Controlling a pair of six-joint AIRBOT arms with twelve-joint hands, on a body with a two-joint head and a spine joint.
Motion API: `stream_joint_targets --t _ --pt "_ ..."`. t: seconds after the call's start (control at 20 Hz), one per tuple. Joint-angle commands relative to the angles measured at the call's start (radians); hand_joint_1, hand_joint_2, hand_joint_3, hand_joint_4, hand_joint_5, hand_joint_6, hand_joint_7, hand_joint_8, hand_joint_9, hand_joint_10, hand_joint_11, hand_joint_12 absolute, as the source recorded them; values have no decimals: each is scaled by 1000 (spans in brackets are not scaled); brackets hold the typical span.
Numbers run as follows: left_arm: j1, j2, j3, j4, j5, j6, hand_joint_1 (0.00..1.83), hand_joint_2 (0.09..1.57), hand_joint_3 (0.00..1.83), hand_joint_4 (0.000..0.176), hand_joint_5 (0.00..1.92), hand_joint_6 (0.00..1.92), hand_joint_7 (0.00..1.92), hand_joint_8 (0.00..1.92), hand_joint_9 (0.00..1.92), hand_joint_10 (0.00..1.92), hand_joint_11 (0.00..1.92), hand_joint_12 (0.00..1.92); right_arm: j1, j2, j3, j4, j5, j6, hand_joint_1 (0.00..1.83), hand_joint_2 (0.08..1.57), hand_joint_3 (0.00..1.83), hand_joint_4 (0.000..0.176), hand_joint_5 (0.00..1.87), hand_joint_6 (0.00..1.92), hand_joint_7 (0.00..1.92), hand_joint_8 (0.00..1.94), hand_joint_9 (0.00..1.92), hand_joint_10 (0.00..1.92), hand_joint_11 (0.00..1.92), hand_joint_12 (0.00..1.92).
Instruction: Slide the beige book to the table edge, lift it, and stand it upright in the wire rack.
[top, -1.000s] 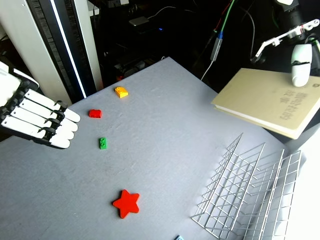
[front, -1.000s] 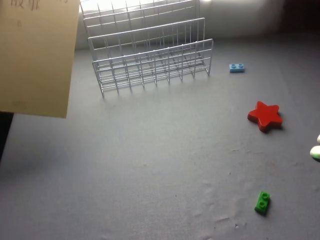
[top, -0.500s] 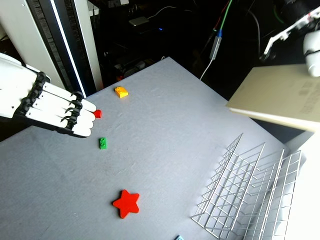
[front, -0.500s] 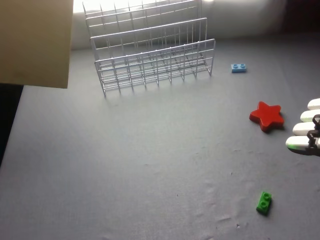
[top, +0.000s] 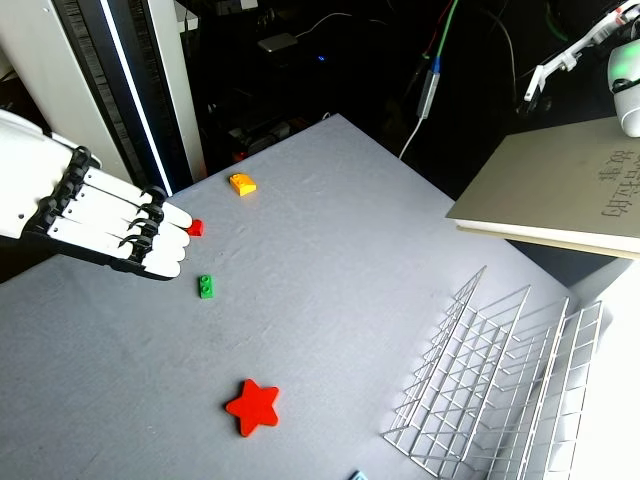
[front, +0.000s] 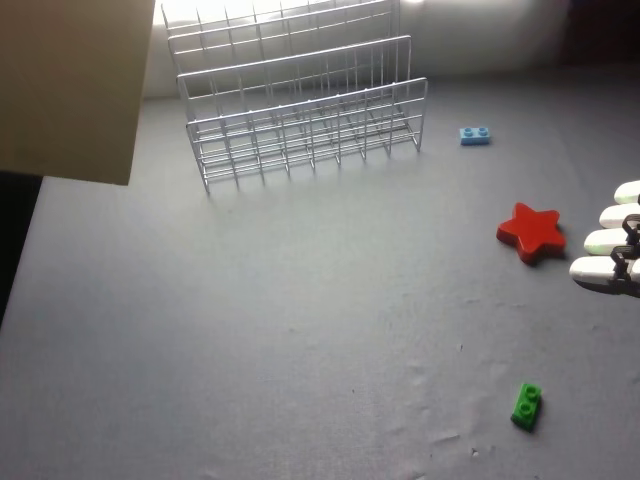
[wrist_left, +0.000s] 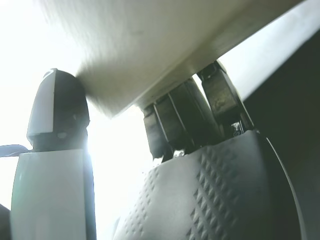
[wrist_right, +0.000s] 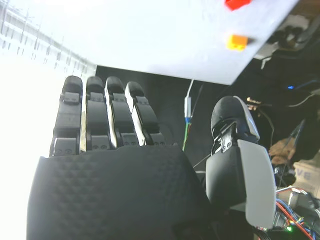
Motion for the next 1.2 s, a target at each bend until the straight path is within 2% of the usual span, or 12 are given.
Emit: stream_joint_targets --t 0.0,0.1,0.25,0.3,0.35,0.45,0.5,0.65,0.7,0.85,0.95,1.15 --pt "-28 12 4 -11 123 -23 1197 1174 0 0 810 1179 938 1153 887 635 531 1293 16 2 4 30 -23 4 0 1140 0 0 0 0 0 0 0 0 0 0" --pt "-79 19 12 -10 115 -32 1199 1177 0 0 796 1190 939 1165 890 672 533 1322 20 -1 9 30 -38 4 0 1137 0 0 0 0 0 0 0 0 0 0" --pt "-139 28 16 39 115 -33 1192 1186 0 0 784 1219 923 1177 863 710 487 1324 24 -7 12 30 -116 6 0 1130 0 0 0 0 0 0 0 0 0 0" --pt "-153 34 8 43 159 -33 1191 1182 0 0 793 1219 925 1154 870 661 479 1297 29 -14 19 30 -132 7 0 1137 0 0 3 1 0 0 0 0 0 0" --pt "-160 35 1 39 205 -33 1190 1184 1 0 784 1231 924 1159 885 653 499 1293 34 -18 24 30 -132 7 0 1138 0 0 0 0 0 0 0 0 0 0" --pt "-186 34 -1 40 175 -33 1180 1201 4 0 746 1276 894 1216 868 654 472 1298 41 -23 29 30 -132 7 0 1130 0 0 0 0 0 0 0 0 0 0" --pt "-198 33 -7 45 173 -33 1189 1191 0 0 769 1245 917 1177 881 652 491 1292 44 -28 29 30 -133 7 0 1127 0 0 0 0 0 0 0 0 0 0" --pt "-197 34 -36 41 207 -47 1190 1189 0 0 773 1238 920 1174 895 652 469 1272 47 -38 29 30 -158 41 0 1130 0 0 0 0 0 0 0 0 0 0" --pt "-190 36 -51 41 217 -58 1190 1189 0 0 773 1238 920 1174 895 652 469 1272 49 -41 29 30 -163 42 0 1130 0 0 0 0 0 0 0 0 0 0" --pt "-78 42 -117 42 406 -139 1181 1203 0 0 750 1261 890 1234 871 668 481 1280 49 -46 28 30 -163 42 0 1132 0 0 0 0 0 0 0 0 0 0" --pt "7 24 -152 12 551 -161 1185 1198 0 0 755 1252 902 1211 859 661 483 1248 48 -46 29 30 -163 42 0 1131 0 0 0 0 0 0 0 0 0 0" --pt "60 -31 -149 -3 693 -163 1198 1180 0 0 788 1202 936 1162 882 657 483 1267 48 -45 29 30 -163 42 0 1134 0 0 0 0 0 0 0 0 0 0"
